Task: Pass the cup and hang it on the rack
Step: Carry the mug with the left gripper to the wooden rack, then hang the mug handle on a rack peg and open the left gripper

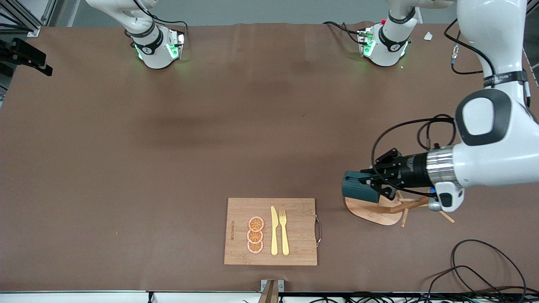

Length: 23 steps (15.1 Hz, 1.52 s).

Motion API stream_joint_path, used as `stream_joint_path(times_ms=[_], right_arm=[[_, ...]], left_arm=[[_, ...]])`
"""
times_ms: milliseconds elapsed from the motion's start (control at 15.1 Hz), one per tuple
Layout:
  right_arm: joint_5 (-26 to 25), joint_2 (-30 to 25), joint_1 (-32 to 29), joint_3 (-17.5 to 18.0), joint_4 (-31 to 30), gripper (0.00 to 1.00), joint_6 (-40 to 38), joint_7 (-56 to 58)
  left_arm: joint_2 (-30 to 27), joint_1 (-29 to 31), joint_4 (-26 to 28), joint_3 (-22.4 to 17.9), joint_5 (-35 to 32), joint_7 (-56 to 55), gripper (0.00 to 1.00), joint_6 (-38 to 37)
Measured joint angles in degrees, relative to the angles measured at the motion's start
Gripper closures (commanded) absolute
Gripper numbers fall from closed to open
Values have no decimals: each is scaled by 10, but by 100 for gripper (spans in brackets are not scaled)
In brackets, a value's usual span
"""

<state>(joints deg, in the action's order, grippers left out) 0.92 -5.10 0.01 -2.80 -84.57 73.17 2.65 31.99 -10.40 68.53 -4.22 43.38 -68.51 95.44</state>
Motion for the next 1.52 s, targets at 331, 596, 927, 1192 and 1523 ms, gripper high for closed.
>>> stream_joint_path(times_ms=[331,596,927,1192,1523], right_arm=[[0,1,0,0,0,0,-2,0],[0,1,0,0,0,0,1,0],[0,1,0,0,-1,0,5,0],[0,2,0,-1,-13,0,10,0],[0,2,0,-2,-31,0,34,0]], left_arm=[[26,49,9,0,91,38,100,-27],[41,64,9,0,121,38,100,-27],[53,92,10,0,154,38,100,-27],[67,107,11,0,173,39,100,-27],[76,135,12,1,175,45,100,-38]])
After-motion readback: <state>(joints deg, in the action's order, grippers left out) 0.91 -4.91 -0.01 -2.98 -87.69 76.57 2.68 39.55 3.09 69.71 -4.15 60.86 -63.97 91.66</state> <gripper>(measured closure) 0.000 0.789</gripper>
